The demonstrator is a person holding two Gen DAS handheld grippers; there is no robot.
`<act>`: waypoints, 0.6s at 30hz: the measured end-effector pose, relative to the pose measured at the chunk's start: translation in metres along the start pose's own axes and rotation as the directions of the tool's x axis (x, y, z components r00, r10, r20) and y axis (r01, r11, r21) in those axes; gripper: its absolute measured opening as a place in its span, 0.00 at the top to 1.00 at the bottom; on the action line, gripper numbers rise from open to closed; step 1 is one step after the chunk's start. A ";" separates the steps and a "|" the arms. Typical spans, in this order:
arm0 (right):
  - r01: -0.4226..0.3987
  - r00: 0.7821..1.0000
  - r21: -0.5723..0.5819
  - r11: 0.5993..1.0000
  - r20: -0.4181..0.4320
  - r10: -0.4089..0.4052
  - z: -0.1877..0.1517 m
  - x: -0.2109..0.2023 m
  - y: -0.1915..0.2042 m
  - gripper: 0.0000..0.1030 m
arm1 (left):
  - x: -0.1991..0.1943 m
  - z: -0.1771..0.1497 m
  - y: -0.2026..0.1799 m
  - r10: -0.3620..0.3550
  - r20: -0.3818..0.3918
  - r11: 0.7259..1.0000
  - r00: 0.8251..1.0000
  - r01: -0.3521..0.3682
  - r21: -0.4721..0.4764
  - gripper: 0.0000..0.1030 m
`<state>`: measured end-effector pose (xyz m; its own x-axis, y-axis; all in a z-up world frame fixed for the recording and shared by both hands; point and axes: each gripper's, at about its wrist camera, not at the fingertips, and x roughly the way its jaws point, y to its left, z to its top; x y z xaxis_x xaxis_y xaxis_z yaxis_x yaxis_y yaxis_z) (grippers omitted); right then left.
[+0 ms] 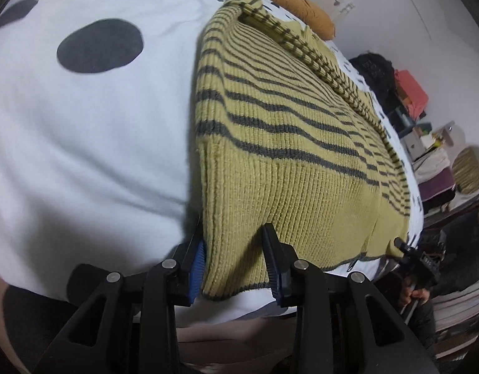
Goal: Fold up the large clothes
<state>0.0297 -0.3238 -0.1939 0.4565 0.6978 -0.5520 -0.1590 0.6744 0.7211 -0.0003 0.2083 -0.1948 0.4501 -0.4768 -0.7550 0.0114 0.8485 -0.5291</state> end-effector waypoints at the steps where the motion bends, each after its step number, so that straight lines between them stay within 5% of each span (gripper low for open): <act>1: -0.013 1.000 0.017 1.000 0.005 0.012 0.001 0.001 -0.003 0.60 | 0.000 -0.001 0.000 -0.006 0.003 1.000 1.000 0.006 0.003 0.68; 7: -0.022 1.000 0.042 0.999 0.013 0.021 0.004 0.002 -0.005 0.60 | -0.001 -0.007 0.008 -0.059 0.028 0.998 0.998 0.060 -0.033 0.69; 9: -0.008 1.000 0.026 1.000 0.020 0.007 0.002 0.001 0.000 0.60 | -0.003 -0.008 0.009 -0.096 0.037 0.994 0.995 0.098 -0.045 0.91; 14: 0.022 0.998 -0.010 1.000 0.064 -0.021 0.005 -0.010 0.015 0.71 | -0.007 -0.007 -0.003 -0.039 0.044 0.999 0.998 0.040 -0.019 0.91; 18: -0.010 0.994 -0.031 0.999 0.111 0.014 0.015 -0.025 0.030 0.76 | -0.023 0.005 -0.007 -0.104 0.093 0.993 0.990 0.108 -0.041 0.91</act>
<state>0.0273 -0.3248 -0.1525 0.5485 0.6759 -0.4923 -0.1905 0.6743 0.7135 -0.0063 0.2144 -0.1721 0.5278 -0.5388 -0.6566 0.0232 0.7818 -0.6230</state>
